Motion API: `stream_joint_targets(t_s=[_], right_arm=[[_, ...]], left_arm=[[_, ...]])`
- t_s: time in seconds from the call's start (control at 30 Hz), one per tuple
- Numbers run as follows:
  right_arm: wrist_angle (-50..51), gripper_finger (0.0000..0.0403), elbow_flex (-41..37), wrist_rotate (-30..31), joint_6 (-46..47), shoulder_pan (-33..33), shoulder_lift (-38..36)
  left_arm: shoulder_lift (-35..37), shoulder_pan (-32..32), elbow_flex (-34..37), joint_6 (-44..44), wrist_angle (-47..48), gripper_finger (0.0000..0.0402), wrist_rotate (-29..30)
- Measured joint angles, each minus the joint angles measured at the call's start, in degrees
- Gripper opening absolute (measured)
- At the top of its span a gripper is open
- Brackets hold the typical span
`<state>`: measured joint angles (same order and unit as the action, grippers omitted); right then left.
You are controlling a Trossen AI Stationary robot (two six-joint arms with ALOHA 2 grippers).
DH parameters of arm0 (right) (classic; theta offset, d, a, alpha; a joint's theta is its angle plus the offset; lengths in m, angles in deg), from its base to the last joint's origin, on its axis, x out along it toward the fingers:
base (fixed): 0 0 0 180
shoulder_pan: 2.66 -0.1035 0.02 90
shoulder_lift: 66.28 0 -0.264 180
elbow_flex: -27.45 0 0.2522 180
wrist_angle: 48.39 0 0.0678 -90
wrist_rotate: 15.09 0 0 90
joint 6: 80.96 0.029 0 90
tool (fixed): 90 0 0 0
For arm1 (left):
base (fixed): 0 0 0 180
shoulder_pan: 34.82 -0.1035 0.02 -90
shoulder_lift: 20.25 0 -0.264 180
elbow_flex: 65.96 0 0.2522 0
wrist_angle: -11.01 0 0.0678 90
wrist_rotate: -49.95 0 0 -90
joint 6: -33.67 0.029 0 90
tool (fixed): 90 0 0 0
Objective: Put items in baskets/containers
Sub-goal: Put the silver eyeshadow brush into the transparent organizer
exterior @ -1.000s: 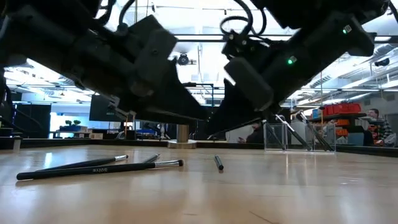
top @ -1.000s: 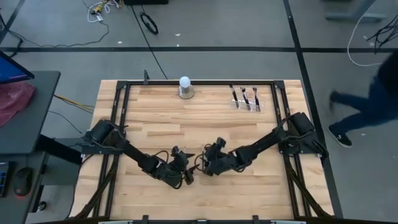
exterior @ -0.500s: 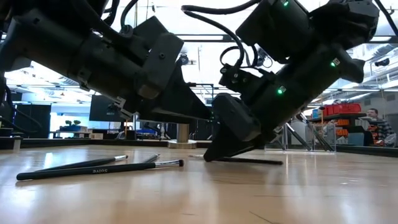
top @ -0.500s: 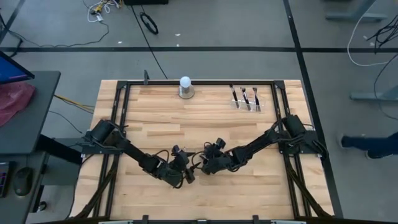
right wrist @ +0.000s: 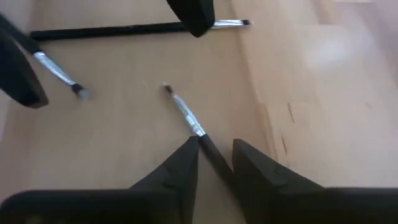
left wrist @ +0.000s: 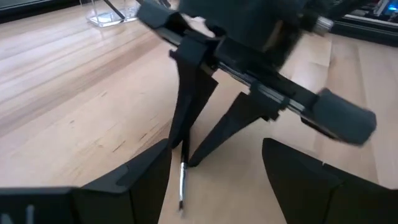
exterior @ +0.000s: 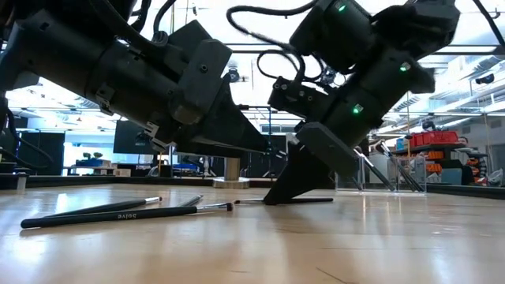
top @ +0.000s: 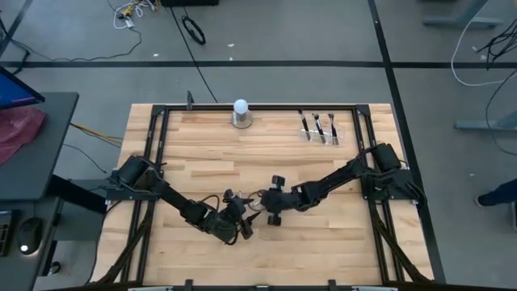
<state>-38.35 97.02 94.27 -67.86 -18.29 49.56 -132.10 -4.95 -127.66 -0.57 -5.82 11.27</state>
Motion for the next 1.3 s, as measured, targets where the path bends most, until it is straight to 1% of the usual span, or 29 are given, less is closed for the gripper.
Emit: stream_joint_targets(t_s=[0.07,0.17,0.3,0.37,0.47,0.6,0.67,0.77,0.87,0.93,1.07,1.2,1.23,1.3], right_arm=[[-1.24,0.0097,-0.71,-3.96,-2.58,1.54,-0.22],[-5.1,0.0088,-2.54,-8.33,-6.7,3.34,-0.62],[-11.77,0.0089,-5.56,-11.24,-9.5,4.77,-0.79],[-15.28,0.0098,-7.28,-13.25,-9.73,5.58,-0.84],[-21.03,0.0125,-10.11,-16.62,-10.17,6.69,-1.08],[-29.71,0.016,-14.29,-17.52,-12.35,7.1,-0.82],[-32.9,0.0168,-16.1,-17.42,-14.59,7.12,-0.78],[-34.69,0.0168,-17.38,-18.1,-15.33,7.63,-0.78],[-34.57,0.0156,-17.68,-20.95,-15.78,9.03,-0.83],[-33.86,0.0139,-17.68,-22.11,-15.74,10.0,-0.94],[-33.67,0.0088,-17.68,-23.14,-16.5,11.42,-0.97],[-33.56,0.0022,-17.68,-22.85,-19.09,11.83,-1.02],[-33.36,0.0014,-17.68,-22.34,-19.2,11.84,-1.07],[-34.06,0.0013,-18.11,-21.31,-17.39,11.64,-1.1]], left_arm=[[0.0,0.0,0.0,0.02,0.02,0.0259,-0.05],[0.0,0.0,0.0,0.02,0.01,0.0259,-0.07],[0.0,0.0,0.0,-0.02,0.04,0.0259,-0.1],[0.0,0.0,0.0,-0.04,0.04,0.0259,-0.1],[0.0,-0.02,0.0,-0.07,0.04,0.0259,-0.1],[0.0,-0.02,0.0,-0.09,-0.01,0.0259,-0.12],[0.0,-0.02,0.0,-0.11,-0.05,0.0259,-0.12],[0.02,-0.07,0.0,-0.11,-0.13,0.0259,-0.12],[0.02,-0.27,0.0,-0.13,-0.13,0.0259,-0.12],[0.05,-0.45,0.0,-0.14,-0.21,0.0259,-0.12],[0.09,-0.57,0.02,0.04,-1.74,0.0259,-0.1],[0.09,-0.57,0.02,0.66,-2.47,0.0259,-0.12],[0.09,-0.57,0.02,0.68,-2.47,0.0259,-0.12],[0.15,-0.31,0.02,0.75,-2.46,0.0259,-0.12]])
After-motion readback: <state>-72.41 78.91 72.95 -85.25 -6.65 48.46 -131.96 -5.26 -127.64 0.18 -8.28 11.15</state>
